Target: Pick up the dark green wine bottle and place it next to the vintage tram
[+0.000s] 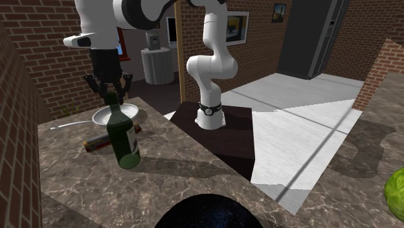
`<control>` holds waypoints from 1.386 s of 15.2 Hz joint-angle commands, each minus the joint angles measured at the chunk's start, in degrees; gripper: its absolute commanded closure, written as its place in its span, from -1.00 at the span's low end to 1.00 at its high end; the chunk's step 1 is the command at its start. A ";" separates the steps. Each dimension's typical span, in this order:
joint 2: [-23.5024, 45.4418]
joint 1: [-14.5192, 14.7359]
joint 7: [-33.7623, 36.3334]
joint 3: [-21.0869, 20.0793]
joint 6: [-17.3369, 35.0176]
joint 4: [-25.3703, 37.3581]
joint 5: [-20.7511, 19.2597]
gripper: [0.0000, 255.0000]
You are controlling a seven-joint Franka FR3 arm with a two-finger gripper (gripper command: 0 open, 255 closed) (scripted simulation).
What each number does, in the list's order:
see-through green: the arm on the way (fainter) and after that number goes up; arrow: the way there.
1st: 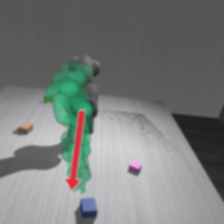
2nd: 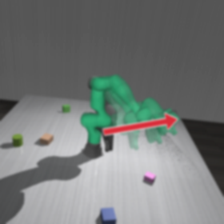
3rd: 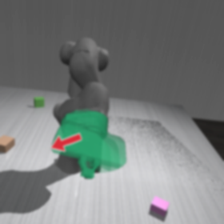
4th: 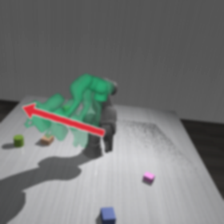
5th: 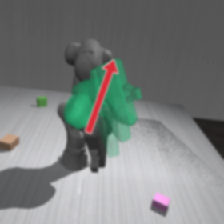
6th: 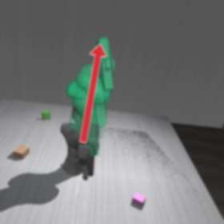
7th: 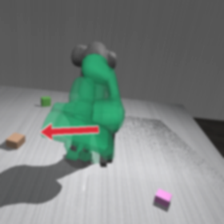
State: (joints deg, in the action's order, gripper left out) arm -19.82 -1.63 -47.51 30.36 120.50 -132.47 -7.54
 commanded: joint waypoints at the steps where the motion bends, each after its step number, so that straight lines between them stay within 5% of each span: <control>1: -0.01 0.00 0.00 0.00 0.03 0.00 0.00 1.00; 3: -0.01 0.00 0.00 0.00 0.03 0.00 0.00 1.00; 4: -0.01 0.00 0.00 0.00 0.03 0.00 0.00 -1.00; 9: 0.00 0.00 0.00 0.00 0.03 0.01 0.00 -1.00; 13: -2.59 -0.25 0.62 -1.29 -7.57 5.17 -0.53 -1.00; 21: -2.58 -0.26 0.62 -1.30 -7.57 5.17 -0.52 -1.00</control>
